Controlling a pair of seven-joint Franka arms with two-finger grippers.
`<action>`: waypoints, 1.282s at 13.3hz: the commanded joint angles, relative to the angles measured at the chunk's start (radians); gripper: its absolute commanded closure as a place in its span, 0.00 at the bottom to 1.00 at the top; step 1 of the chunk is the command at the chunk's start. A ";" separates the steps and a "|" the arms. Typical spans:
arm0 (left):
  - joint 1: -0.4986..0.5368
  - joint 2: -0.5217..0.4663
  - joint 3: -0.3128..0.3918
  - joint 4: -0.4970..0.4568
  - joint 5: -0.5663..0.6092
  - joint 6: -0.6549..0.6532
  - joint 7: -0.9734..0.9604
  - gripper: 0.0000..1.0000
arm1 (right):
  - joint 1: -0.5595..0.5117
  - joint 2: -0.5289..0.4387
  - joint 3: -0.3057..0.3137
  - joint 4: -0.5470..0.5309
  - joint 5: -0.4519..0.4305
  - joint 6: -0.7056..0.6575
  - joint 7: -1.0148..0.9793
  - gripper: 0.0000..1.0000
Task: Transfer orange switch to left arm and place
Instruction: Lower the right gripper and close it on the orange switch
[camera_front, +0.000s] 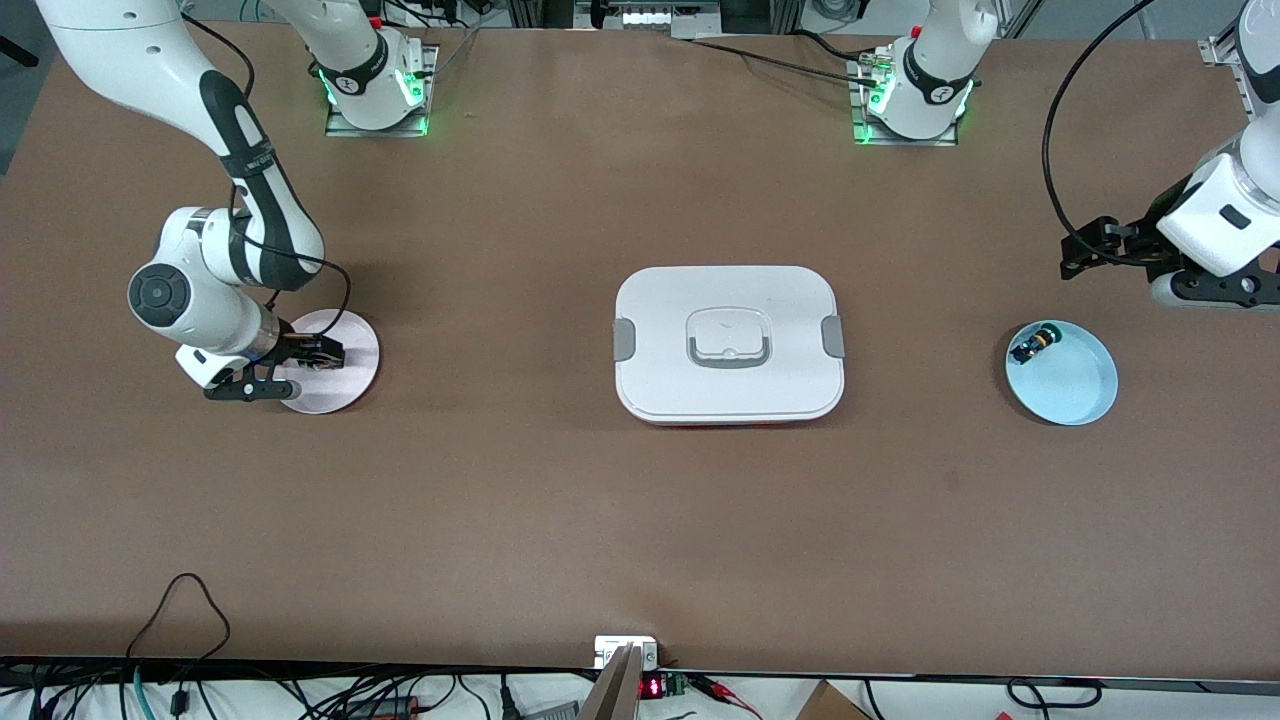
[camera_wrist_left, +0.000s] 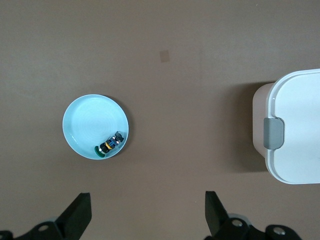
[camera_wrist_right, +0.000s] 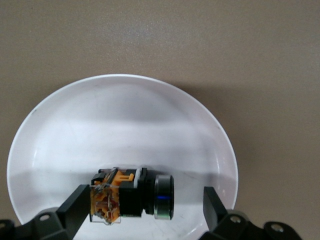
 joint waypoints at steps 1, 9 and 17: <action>-0.002 -0.003 0.001 0.007 0.021 -0.007 0.013 0.00 | -0.002 -0.002 0.006 0.013 0.007 0.010 -0.003 0.00; -0.005 -0.003 0.001 0.008 0.021 -0.007 0.013 0.00 | 0.004 -0.005 0.012 0.021 0.065 0.004 0.015 0.00; -0.007 -0.003 -0.001 0.008 0.021 -0.007 0.012 0.00 | 0.023 0.012 0.012 0.004 0.047 0.019 -0.045 0.00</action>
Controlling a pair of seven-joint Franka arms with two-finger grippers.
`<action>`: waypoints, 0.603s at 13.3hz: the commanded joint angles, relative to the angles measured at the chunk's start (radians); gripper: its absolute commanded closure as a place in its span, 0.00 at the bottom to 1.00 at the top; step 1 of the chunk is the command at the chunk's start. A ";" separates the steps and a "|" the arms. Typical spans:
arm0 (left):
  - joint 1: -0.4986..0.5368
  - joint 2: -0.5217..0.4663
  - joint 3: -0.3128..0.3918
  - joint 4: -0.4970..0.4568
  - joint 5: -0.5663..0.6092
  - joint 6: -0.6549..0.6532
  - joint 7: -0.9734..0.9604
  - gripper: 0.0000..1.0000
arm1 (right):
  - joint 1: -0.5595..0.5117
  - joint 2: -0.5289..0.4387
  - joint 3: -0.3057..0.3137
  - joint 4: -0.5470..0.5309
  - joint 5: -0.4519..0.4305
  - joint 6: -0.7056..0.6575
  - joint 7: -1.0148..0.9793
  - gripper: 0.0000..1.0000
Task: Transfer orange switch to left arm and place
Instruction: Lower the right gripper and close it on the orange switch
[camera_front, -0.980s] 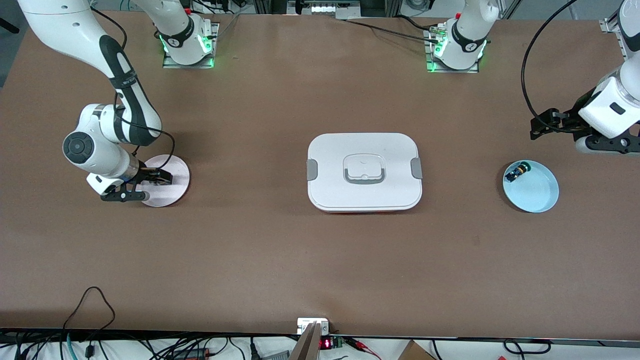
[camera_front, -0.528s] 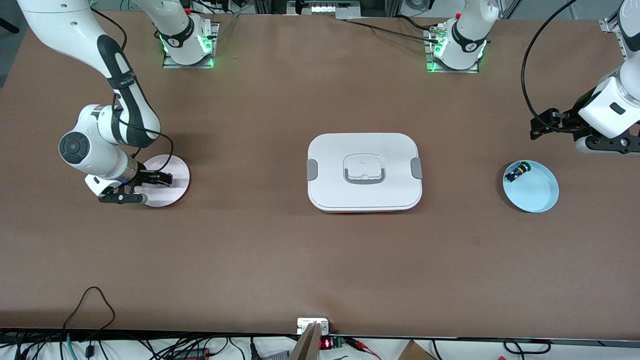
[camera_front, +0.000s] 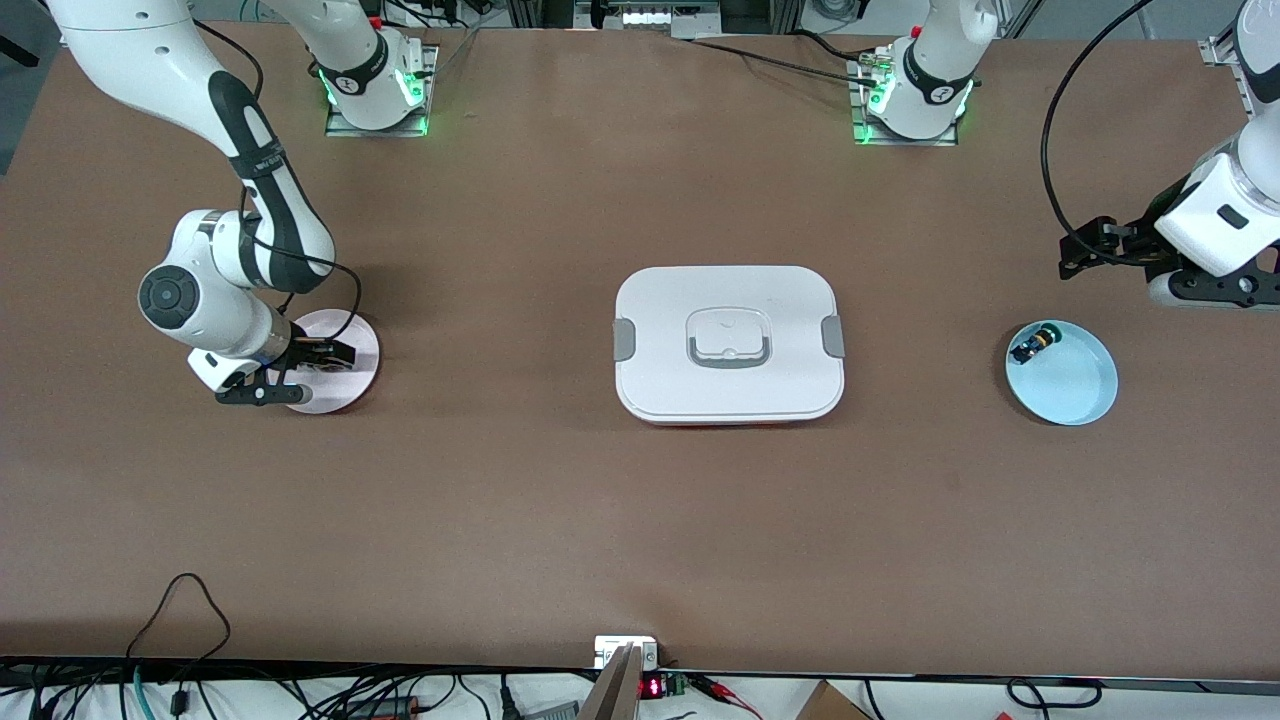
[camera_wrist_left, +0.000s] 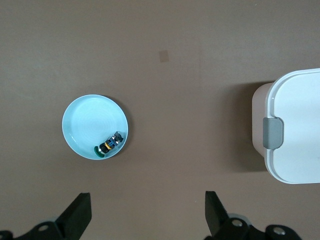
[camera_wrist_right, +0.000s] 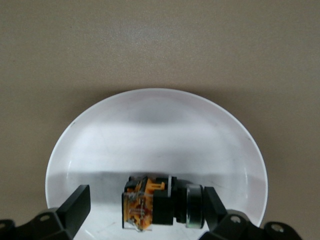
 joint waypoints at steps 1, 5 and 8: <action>-0.005 -0.003 0.000 0.008 0.021 -0.007 0.013 0.00 | -0.002 0.015 0.002 -0.012 -0.003 0.021 -0.049 0.00; -0.005 -0.003 0.000 0.008 0.021 -0.007 0.013 0.00 | -0.010 0.010 0.002 -0.012 -0.003 0.017 -0.054 0.00; -0.005 -0.003 0.000 0.008 0.021 -0.007 0.013 0.00 | -0.010 0.006 0.002 -0.014 0.012 0.014 -0.013 0.00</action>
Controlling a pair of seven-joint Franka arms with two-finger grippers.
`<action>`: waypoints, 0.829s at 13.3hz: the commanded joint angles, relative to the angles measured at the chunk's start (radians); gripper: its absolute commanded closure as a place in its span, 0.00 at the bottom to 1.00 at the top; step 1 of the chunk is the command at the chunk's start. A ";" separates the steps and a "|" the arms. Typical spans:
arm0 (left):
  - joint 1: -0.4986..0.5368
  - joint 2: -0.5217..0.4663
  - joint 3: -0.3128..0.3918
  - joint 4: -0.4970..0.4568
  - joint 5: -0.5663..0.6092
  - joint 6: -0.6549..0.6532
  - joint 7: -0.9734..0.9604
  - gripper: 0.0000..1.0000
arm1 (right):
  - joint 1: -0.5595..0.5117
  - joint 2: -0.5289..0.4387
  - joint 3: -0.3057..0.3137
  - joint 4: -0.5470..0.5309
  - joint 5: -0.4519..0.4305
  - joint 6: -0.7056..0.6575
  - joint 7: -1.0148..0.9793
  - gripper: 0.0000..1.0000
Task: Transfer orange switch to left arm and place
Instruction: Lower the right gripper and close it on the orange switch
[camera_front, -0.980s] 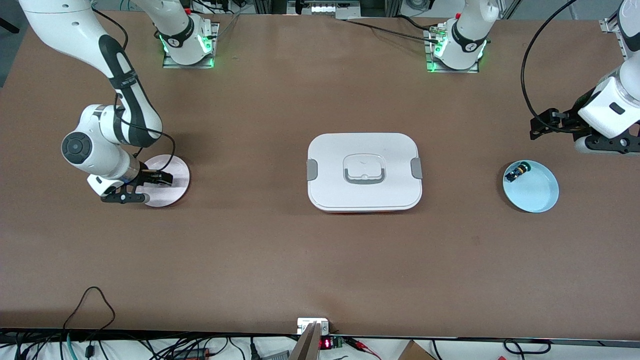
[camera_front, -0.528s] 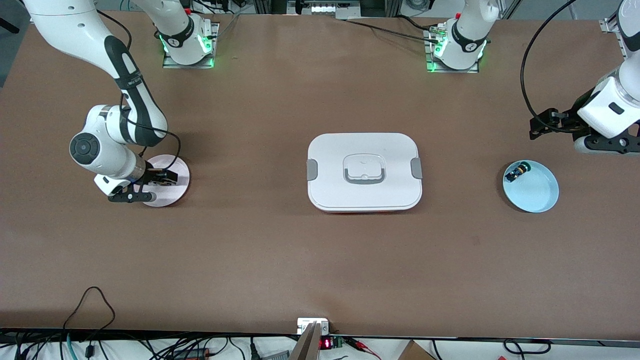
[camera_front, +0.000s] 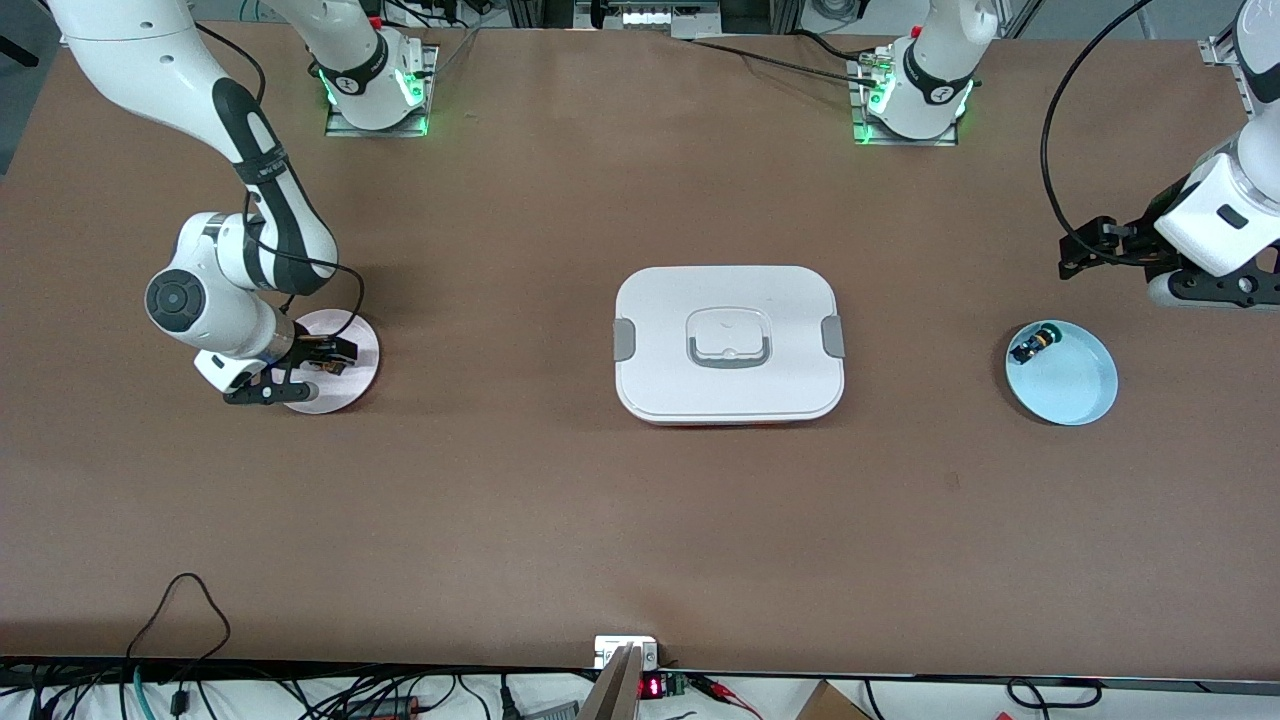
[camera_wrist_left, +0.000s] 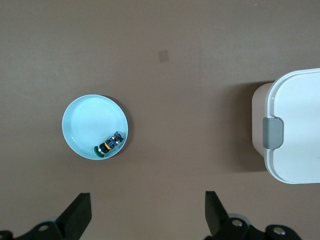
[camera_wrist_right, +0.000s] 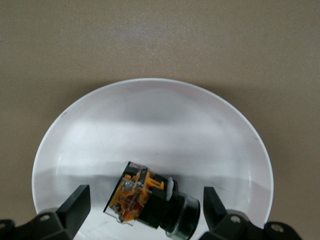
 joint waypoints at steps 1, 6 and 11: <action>-0.004 -0.003 0.000 0.008 0.021 -0.007 0.013 0.00 | -0.008 -0.014 0.004 -0.012 0.010 0.006 0.052 0.00; -0.004 -0.003 0.000 0.008 0.021 -0.007 0.013 0.00 | -0.008 -0.030 0.004 -0.044 0.011 0.006 0.137 0.00; -0.004 -0.003 0.000 0.008 0.021 -0.007 0.013 0.00 | -0.008 -0.037 0.004 -0.056 0.013 0.006 0.151 0.00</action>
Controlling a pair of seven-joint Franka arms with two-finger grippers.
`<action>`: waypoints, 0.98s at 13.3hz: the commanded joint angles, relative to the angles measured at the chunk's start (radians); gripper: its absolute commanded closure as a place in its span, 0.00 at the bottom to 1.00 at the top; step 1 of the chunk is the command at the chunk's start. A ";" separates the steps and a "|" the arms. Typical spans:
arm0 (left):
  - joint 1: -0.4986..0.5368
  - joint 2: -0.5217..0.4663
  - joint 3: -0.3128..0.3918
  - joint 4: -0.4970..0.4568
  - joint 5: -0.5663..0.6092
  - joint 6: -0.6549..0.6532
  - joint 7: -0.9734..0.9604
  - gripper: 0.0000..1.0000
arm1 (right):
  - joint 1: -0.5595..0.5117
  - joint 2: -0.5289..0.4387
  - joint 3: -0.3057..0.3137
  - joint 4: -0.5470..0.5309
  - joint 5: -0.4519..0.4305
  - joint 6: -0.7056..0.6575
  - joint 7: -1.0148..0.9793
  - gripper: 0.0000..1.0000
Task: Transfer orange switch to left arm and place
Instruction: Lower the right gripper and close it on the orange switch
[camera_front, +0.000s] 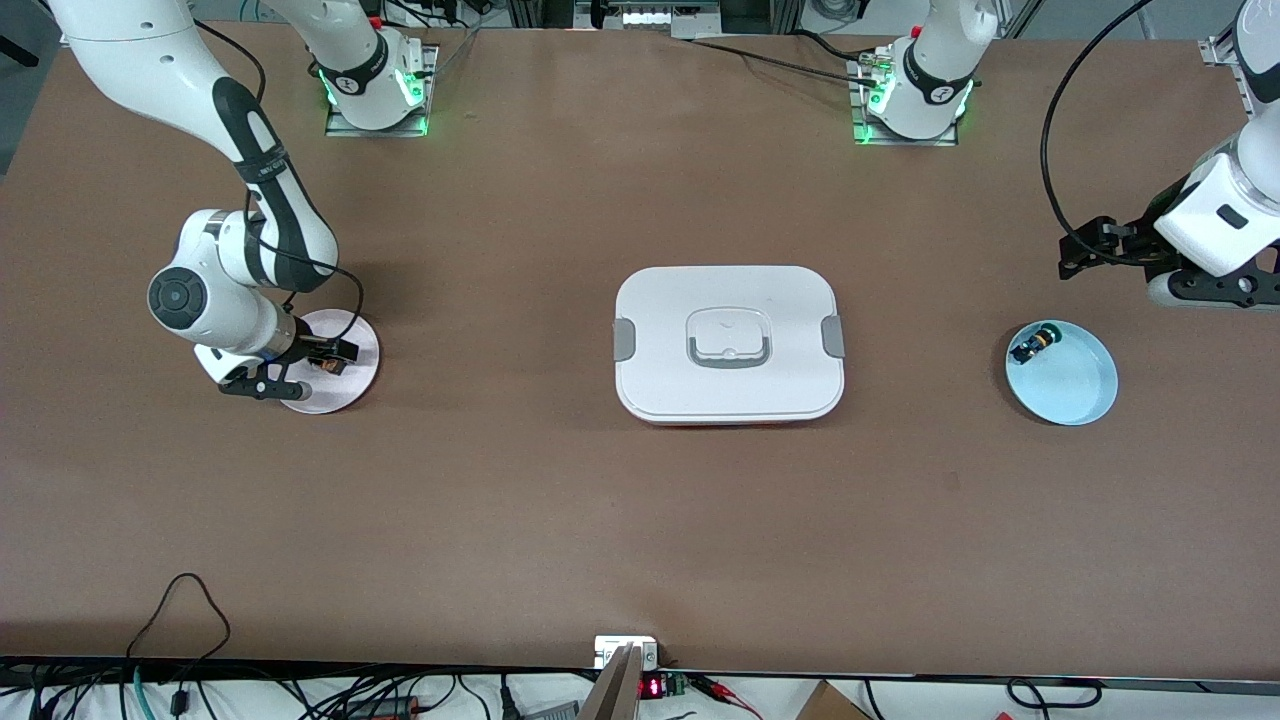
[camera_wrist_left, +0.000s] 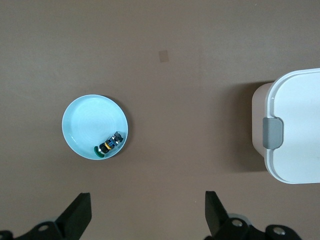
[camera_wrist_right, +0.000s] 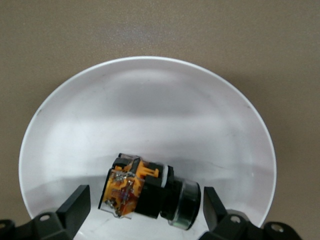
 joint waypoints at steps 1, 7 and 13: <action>-0.004 -0.003 0.000 0.008 0.021 -0.007 0.013 0.00 | -0.008 -0.031 0.004 -0.031 0.011 0.006 0.011 0.00; -0.004 -0.003 0.000 0.008 0.021 -0.007 0.013 0.00 | -0.016 -0.028 0.004 -0.028 0.031 0.013 0.083 0.00; -0.004 -0.003 0.000 0.008 0.021 -0.007 0.013 0.00 | -0.019 -0.026 0.004 -0.029 0.033 0.014 0.083 0.09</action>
